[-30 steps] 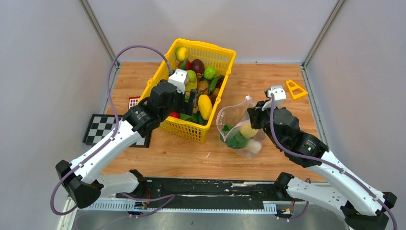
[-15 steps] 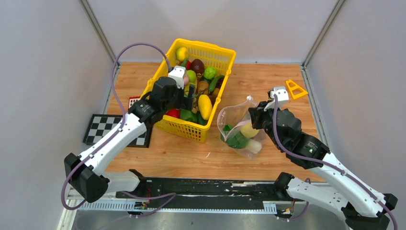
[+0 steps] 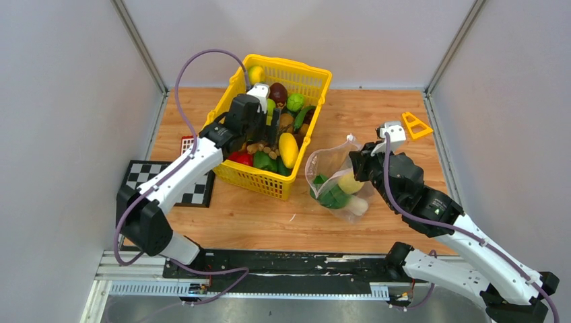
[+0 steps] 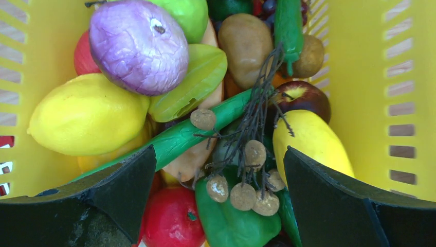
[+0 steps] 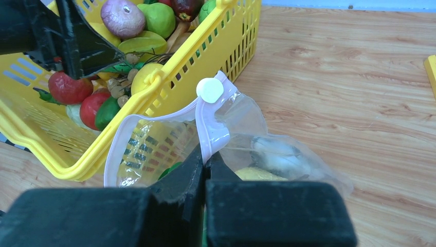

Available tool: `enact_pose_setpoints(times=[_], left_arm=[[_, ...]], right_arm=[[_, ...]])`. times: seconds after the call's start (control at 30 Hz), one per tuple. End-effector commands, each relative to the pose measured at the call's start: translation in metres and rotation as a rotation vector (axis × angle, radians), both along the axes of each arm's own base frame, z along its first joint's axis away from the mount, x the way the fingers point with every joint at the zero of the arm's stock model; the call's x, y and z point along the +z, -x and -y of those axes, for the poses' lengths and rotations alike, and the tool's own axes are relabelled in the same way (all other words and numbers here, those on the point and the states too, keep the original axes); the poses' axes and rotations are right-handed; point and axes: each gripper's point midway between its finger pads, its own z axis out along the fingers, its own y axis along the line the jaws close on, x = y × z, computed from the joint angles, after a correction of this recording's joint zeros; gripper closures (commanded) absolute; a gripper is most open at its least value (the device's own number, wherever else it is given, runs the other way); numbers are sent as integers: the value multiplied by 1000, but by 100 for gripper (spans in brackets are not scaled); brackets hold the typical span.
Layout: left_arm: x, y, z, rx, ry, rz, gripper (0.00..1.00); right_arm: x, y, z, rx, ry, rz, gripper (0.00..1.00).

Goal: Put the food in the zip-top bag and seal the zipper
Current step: Pick up the fake vegetable from the bin.

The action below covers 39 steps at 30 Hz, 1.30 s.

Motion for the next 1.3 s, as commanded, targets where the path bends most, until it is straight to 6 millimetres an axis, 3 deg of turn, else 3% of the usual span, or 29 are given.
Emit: enact_pose_setpoints(times=[0.0, 0.2, 0.3, 0.57, 0.67, 0.77, 0.9, 1.0, 1.13, 1.27], left_arm=[[14, -19, -4, 65, 26, 57, 0], [47, -37, -27, 198, 0, 193, 0], [51, -48, -41, 287, -30, 238, 0], [26, -88, -33, 269, -46, 200, 1], [7, -98, -35, 275, -51, 149, 2], [-4, -103, -34, 261, -42, 120, 13], [3, -98, -30, 230, -2, 142, 34], [22, -88, -27, 211, 63, 182, 52], [55, -66, -23, 160, 169, 246, 56], [96, -25, -3, -12, 327, 300, 57]], right_arm=[[19, -2, -3, 6, -55, 47, 100], [18, -1, -3, 11, -51, 44, 100], [18, -1, -4, 13, -54, 44, 100], [18, -1, -10, 36, -54, 34, 100], [18, -1, -9, 34, -54, 32, 100], [18, -1, -10, 36, -54, 32, 100], [16, -1, -12, 39, -52, 28, 100], [14, -2, -14, 43, -47, 24, 100], [12, -4, -17, 52, -41, 18, 100], [12, -4, -21, 62, -38, 12, 100]])
